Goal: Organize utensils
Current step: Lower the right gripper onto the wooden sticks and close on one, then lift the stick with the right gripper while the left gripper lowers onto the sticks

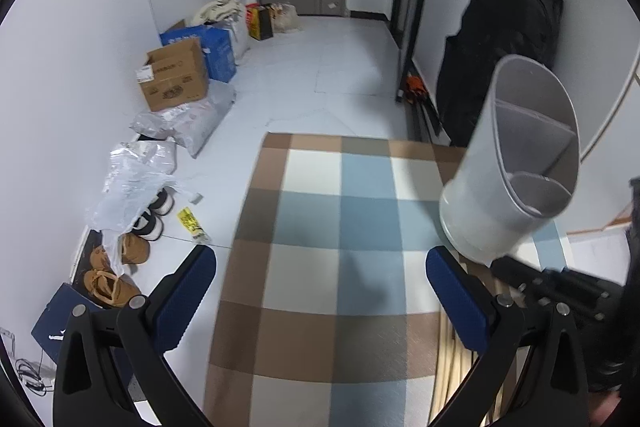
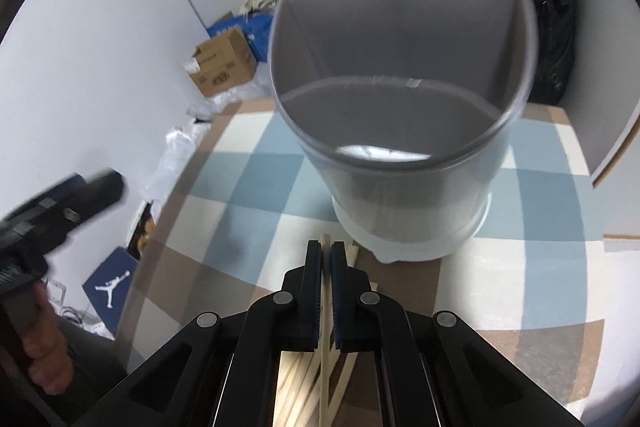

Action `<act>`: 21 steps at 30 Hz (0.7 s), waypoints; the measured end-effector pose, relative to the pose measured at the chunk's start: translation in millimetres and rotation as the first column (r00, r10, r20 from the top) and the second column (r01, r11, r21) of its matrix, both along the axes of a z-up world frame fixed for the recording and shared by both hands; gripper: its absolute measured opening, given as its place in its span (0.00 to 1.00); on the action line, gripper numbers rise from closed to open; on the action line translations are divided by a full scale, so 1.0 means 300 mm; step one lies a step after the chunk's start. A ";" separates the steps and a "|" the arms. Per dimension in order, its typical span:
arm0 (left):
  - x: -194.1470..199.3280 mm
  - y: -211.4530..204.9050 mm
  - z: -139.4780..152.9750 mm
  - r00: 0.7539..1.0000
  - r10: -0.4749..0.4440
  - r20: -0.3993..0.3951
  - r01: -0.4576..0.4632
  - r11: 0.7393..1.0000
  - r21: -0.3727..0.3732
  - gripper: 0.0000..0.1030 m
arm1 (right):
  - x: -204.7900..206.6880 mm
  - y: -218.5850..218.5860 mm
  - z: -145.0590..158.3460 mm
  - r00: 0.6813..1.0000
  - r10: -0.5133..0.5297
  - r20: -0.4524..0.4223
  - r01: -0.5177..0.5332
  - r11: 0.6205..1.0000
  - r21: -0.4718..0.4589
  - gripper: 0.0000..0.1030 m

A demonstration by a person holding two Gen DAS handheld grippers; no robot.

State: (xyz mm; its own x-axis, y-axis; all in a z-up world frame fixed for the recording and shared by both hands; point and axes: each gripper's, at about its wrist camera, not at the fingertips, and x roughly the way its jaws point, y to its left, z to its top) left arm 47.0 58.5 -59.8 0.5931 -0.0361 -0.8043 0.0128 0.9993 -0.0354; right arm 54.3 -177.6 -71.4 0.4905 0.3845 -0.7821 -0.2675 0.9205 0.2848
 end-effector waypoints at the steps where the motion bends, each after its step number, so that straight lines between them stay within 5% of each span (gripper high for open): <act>1: 0.000 -0.004 -0.004 1.000 -0.010 -0.011 0.010 1.000 -0.007 0.99 | -0.006 -0.013 0.015 1.000 -0.008 0.016 0.008 1.000 0.010 0.03; 11: -0.063 -0.162 -0.068 0.968 -0.219 -0.127 0.219 0.976 -0.015 0.93 | -0.123 -0.170 0.151 0.984 -0.096 0.151 0.083 0.992 0.094 0.03; 16: -0.067 -0.253 -0.095 0.933 -0.302 -0.196 0.306 0.952 -0.010 0.78 | -0.132 -0.224 0.177 0.971 -0.161 0.175 0.138 0.981 0.137 0.04; 21: -0.032 -0.292 -0.124 0.923 -0.295 -0.247 0.305 0.952 0.003 0.59 | -0.147 -0.274 0.193 0.957 -0.211 0.197 0.177 0.968 0.177 0.04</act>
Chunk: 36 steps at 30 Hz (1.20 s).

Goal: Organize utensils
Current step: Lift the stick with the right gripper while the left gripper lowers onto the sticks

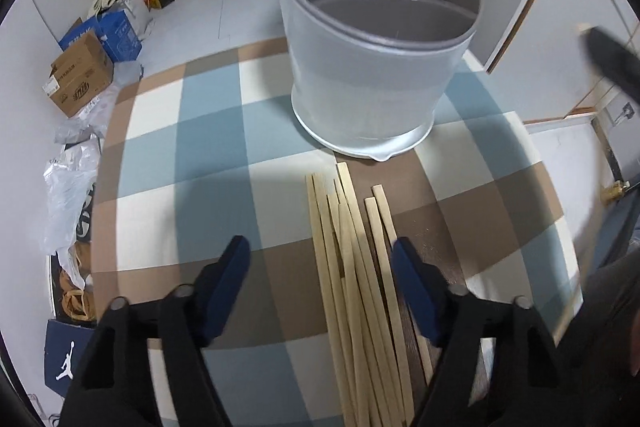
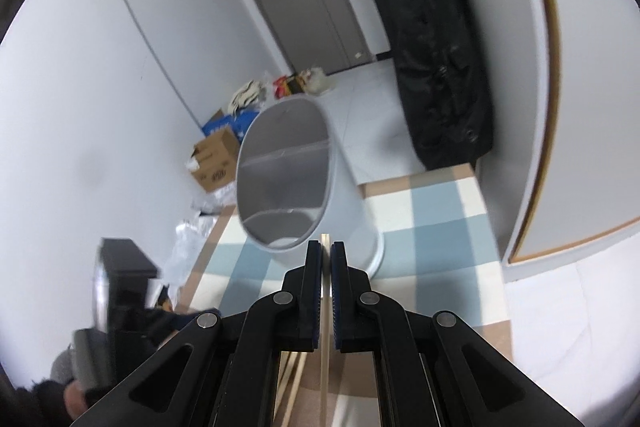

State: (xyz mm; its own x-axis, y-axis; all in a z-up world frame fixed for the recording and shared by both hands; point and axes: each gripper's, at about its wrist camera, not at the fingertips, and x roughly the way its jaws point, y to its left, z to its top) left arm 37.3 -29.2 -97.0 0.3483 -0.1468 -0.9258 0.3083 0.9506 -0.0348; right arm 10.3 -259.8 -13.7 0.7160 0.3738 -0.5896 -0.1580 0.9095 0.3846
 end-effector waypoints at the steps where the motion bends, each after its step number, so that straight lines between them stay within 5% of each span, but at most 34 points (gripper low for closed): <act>1: 0.009 -0.004 -0.012 1.000 -0.002 -0.020 0.002 1.000 0.010 0.56 | -0.006 -0.018 0.007 1.000 -0.009 0.005 0.008 1.000 0.011 0.04; 3: 0.011 -0.012 -0.023 0.999 -0.022 -0.044 0.023 1.000 0.015 0.42 | -0.011 -0.034 0.011 1.000 -0.017 0.009 0.017 1.000 0.019 0.04; 17: 0.010 -0.051 -0.017 0.999 -0.004 -0.041 0.006 0.999 0.054 0.07 | -0.029 -0.094 0.031 0.999 -0.025 0.024 0.023 0.996 0.088 0.04; 36: -0.012 -0.005 0.097 0.996 0.070 0.055 -0.059 0.983 -0.173 0.05 | -0.032 -0.083 0.024 0.999 -0.027 0.021 0.026 0.997 0.078 0.04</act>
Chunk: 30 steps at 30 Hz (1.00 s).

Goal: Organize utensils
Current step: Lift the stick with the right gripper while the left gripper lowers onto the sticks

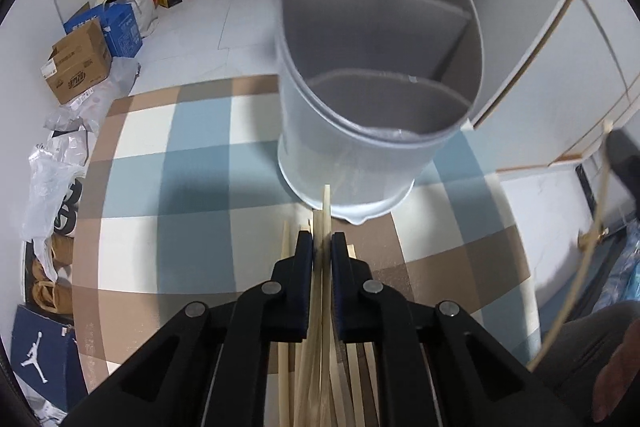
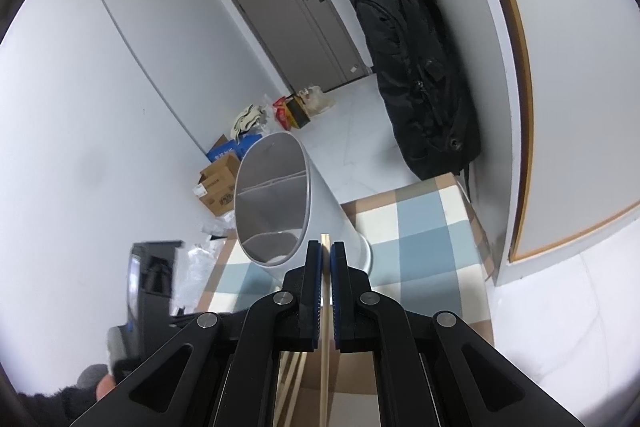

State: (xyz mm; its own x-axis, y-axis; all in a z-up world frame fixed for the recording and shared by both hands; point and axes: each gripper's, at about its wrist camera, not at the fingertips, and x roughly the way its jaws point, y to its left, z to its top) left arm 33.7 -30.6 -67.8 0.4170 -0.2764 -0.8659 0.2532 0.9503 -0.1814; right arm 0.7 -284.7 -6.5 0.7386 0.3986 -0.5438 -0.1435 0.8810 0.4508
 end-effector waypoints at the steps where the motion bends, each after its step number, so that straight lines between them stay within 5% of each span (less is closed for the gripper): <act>1: 0.005 0.004 0.002 1.000 0.003 0.000 -0.003 1.000 -0.019 0.05 | 0.000 0.002 -0.001 1.000 -0.001 0.000 0.001 1.000 -0.001 0.04; 5: -0.014 -0.003 0.004 1.000 0.004 0.000 -0.004 0.999 -0.046 0.05 | 0.005 0.010 -0.005 1.000 0.004 -0.005 -0.004 1.000 -0.006 0.04; 20: 0.099 0.008 -0.144 0.978 -0.053 -0.200 0.006 0.973 -0.229 0.05 | 0.006 0.040 -0.026 1.000 0.015 -0.012 -0.016 0.999 -0.036 0.04; 30: 0.119 0.021 -0.164 0.973 0.002 -0.229 -0.054 0.973 -0.223 0.06 | 0.005 0.049 -0.030 1.000 0.019 -0.023 -0.020 0.999 -0.046 0.04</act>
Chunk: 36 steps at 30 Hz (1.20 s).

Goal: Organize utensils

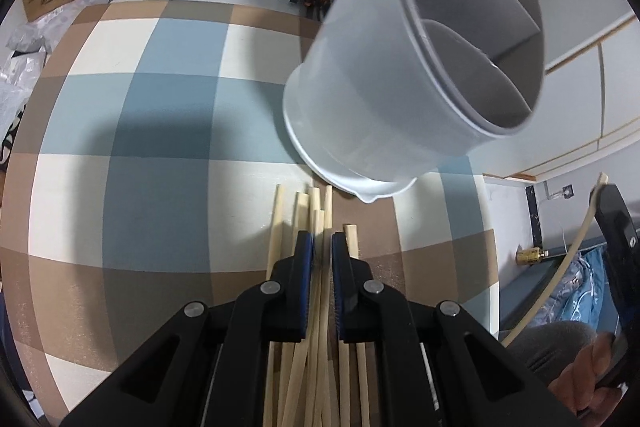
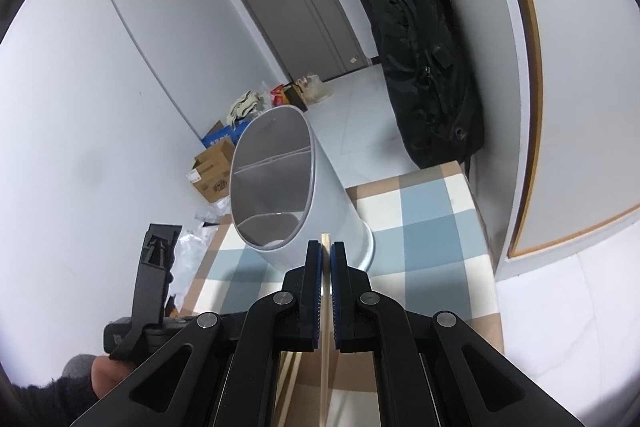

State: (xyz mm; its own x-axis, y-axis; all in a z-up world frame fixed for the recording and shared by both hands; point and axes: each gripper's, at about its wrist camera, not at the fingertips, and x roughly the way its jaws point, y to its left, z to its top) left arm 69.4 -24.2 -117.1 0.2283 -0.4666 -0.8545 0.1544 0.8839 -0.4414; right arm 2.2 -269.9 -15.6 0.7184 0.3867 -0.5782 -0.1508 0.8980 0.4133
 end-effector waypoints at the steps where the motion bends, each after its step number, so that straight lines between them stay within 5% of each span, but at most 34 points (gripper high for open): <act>1: 0.000 0.004 0.000 1.000 0.006 -0.003 -0.006 1.000 0.000 0.07 | 0.000 0.002 0.000 1.000 0.001 0.000 -0.001 1.000 -0.002 0.04; 4: 0.005 0.036 0.007 1.000 0.018 -0.020 -0.018 1.000 -0.025 0.07 | 0.002 0.007 -0.004 1.000 0.002 -0.003 -0.002 1.000 -0.005 0.04; 15: -0.026 0.037 0.013 0.999 0.028 0.019 -0.030 0.992 0.121 0.08 | 0.004 0.017 -0.006 1.000 0.006 -0.006 -0.006 1.000 -0.007 0.04; 20: -0.034 0.005 0.017 0.997 -0.010 0.070 -0.009 0.966 0.258 0.13 | 0.006 0.018 -0.006 1.000 0.009 -0.006 -0.009 1.000 -0.001 0.04; 36: 0.033 0.009 -0.002 0.996 -0.026 0.084 0.003 0.964 0.265 0.15 | 0.007 0.021 0.001 1.000 0.020 -0.009 -0.019 1.000 0.025 0.04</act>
